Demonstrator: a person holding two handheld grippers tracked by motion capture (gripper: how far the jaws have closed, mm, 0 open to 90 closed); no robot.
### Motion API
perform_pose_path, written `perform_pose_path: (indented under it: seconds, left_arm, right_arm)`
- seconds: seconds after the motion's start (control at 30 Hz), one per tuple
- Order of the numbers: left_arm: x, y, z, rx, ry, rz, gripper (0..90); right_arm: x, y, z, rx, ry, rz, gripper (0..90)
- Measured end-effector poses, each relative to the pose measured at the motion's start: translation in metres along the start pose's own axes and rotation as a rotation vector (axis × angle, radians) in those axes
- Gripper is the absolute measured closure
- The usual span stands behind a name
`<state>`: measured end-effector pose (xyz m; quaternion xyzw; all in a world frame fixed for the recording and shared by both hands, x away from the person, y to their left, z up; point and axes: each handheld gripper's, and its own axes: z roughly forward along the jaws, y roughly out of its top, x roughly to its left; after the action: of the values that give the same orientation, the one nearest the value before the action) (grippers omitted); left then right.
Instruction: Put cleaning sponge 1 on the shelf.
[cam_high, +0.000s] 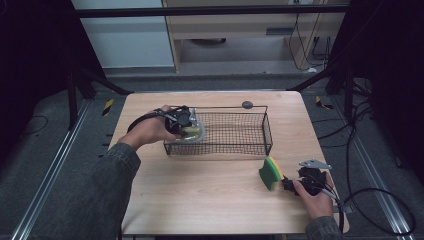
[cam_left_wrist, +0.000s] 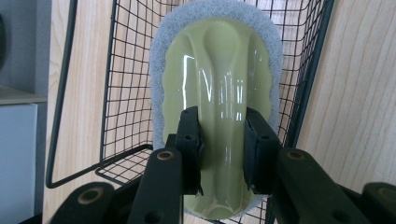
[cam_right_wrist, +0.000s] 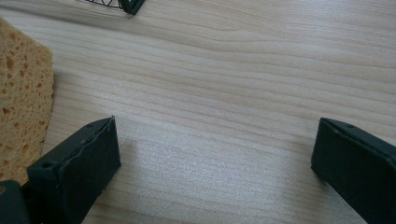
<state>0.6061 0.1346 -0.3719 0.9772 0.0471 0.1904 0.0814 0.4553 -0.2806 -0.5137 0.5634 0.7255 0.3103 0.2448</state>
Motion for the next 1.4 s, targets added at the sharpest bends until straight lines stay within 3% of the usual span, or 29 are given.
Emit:
perform_pose_path:
  seconds: [1.4]
  left_arm:
    - [-0.006, 0.001, 0.021, 0.025, -0.052, -0.008, 69.9]
  right_arm:
    - [0.0, 0.0, 0.0, 0.001, 0.0, -0.002, 1.4]
